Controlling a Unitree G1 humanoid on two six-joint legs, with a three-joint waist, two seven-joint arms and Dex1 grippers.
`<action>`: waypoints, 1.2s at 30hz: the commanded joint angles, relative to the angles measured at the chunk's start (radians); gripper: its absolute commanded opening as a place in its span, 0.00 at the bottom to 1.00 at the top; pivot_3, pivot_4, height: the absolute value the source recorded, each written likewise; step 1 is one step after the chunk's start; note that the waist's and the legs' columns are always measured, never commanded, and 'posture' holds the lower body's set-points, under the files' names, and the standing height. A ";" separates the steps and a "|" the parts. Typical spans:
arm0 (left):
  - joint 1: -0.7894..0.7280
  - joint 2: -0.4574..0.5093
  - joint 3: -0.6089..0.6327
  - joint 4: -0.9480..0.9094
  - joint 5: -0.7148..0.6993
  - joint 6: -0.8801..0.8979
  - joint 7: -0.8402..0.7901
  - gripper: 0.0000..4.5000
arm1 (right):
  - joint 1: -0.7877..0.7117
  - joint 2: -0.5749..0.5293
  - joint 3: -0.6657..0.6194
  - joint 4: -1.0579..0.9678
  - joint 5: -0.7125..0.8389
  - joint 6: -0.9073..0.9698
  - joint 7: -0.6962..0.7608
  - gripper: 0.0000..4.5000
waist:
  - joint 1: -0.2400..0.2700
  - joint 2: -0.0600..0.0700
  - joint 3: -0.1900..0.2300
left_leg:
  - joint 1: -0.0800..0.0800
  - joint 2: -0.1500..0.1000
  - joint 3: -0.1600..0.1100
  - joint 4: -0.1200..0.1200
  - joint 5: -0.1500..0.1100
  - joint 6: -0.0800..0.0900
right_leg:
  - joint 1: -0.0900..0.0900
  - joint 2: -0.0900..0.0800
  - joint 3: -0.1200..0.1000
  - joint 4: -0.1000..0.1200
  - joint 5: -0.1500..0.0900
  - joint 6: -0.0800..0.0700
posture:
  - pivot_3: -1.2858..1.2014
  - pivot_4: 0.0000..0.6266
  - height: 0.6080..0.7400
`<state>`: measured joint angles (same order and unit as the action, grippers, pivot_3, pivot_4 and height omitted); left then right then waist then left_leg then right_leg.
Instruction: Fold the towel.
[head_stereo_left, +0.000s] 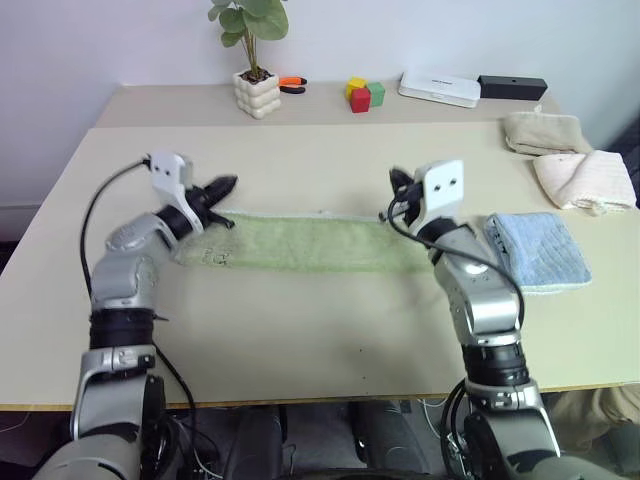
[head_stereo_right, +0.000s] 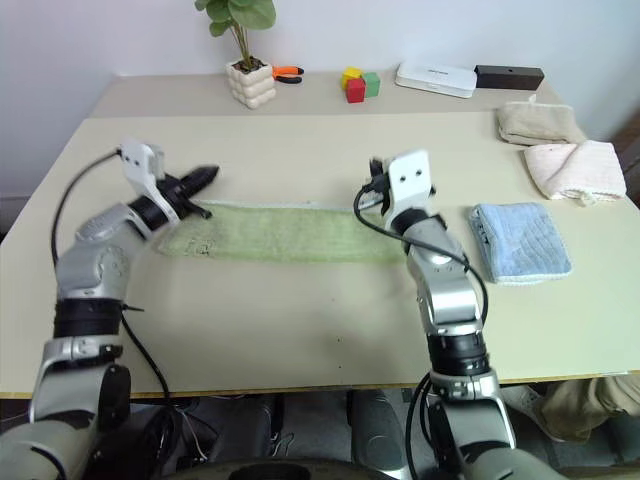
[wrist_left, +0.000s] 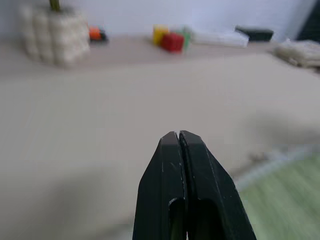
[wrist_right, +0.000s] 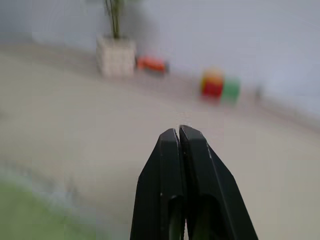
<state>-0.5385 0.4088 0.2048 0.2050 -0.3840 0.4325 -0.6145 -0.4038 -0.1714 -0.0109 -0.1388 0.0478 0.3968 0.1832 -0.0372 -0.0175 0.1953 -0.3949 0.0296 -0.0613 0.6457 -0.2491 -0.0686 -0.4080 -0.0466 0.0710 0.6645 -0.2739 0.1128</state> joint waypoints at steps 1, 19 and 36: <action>0.001 -0.097 -0.004 -0.044 0.008 -0.018 0.131 0.00 | 0.044 0.075 0.007 -0.023 -0.024 0.019 -0.101 0.01 | 0.003 -0.001 0.000 | 0.000 0.000 0.000 0.000 0.000 0.000 | 0.000 0.000 0.000 0.000 0.000 0.000 | 0.52 0.24 1.00; 0.077 0.048 0.021 0.230 0.069 -0.212 0.044 0.12 | 0.166 -0.115 -0.114 0.212 0.011 -0.229 -0.013 0.19 | -0.009 -0.001 -0.002 | 0.005 0.000 0.000 -0.003 0.000 0.000 | 0.003 0.002 0.000 -0.002 0.000 0.000 | 0.52 0.24 1.00; 0.119 0.197 -0.016 -0.052 -0.042 -0.211 -0.367 0.99 | 0.334 -0.031 -0.497 -0.473 0.777 0.512 -0.218 1.00 | -0.006 -0.001 -0.001 | 0.003 0.001 0.000 -0.005 0.000 0.000 | 0.002 0.002 0.000 -0.003 -0.001 -0.001 | 0.52 0.24 1.00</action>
<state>-0.3980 0.5810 0.1785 0.1966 -0.4364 0.3072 -0.9397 -0.0835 -0.2184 -0.4717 -0.5303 0.7318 0.8393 0.0414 -0.0434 -0.0181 0.1941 -0.3916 0.0310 -0.0611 0.6402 -0.2493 -0.0683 -0.4062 -0.0449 0.0713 0.6612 -0.2753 0.1106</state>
